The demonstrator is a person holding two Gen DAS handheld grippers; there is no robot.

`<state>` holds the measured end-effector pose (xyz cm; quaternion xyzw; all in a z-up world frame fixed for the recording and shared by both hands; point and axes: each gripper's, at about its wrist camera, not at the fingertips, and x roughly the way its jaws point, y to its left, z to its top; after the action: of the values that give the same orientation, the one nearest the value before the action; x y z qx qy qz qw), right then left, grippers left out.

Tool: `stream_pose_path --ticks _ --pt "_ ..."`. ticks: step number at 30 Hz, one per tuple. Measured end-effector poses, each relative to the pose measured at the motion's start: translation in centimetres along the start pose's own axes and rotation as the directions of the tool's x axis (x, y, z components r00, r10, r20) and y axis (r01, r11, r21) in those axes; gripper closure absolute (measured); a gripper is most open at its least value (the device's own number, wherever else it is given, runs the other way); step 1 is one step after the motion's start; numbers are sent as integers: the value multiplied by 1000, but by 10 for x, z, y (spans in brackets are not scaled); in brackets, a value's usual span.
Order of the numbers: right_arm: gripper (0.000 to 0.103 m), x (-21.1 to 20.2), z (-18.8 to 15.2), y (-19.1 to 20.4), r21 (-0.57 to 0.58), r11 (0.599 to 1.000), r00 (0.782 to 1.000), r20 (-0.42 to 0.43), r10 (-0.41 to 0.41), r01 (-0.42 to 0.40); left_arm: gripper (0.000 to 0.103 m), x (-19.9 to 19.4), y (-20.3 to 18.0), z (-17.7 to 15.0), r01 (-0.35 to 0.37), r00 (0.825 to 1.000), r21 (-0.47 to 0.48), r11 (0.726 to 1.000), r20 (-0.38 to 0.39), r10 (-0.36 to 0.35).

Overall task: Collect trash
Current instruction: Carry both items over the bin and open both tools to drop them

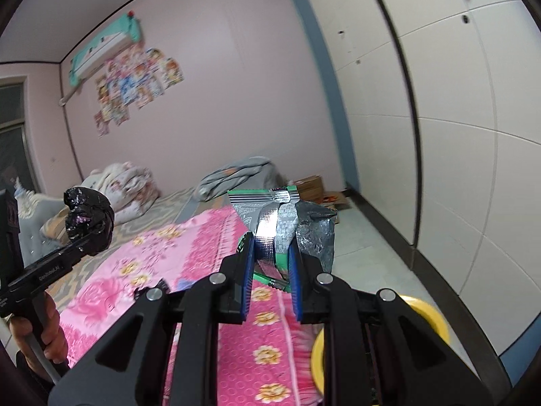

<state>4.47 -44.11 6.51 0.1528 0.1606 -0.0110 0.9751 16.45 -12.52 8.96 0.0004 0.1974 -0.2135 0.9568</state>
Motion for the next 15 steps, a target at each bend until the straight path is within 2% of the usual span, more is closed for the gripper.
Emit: stream_pose_path --ticks 9,15 --pt "86 -15 9 -37 15 993 991 60 -121 121 73 27 -58 24 89 996 54 995 4 -90" --pt "86 -9 0 -53 22 980 978 66 -197 196 73 54 -88 16 134 991 82 988 -23 -133"
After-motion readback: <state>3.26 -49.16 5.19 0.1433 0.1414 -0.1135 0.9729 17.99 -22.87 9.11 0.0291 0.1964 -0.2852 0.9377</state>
